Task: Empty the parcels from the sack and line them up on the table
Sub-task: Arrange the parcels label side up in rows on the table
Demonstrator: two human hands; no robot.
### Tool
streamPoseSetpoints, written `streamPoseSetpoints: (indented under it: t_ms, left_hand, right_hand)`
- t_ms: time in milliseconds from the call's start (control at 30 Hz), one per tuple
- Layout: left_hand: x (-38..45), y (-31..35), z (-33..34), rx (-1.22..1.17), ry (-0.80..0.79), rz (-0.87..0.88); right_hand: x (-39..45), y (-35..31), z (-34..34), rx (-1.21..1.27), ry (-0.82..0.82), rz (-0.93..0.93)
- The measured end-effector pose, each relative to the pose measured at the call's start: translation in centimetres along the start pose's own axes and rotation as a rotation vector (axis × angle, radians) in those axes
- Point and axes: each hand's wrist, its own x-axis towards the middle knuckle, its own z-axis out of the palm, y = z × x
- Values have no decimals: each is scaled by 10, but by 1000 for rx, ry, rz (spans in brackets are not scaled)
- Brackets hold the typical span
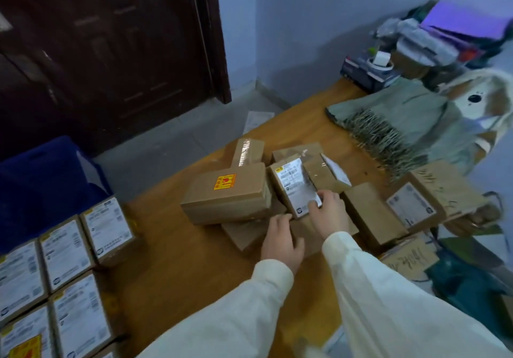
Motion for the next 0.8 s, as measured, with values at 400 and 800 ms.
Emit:
streamPoseSetpoints:
  t_ms: [400,800]
  left_hand:
    - [66,35,24,-211,86,-337]
    - [36,71,18,-306,264,-311]
  right_hand:
    - [31,26,19,8,-144,11]
    - [2,24,3,597,-61,145]
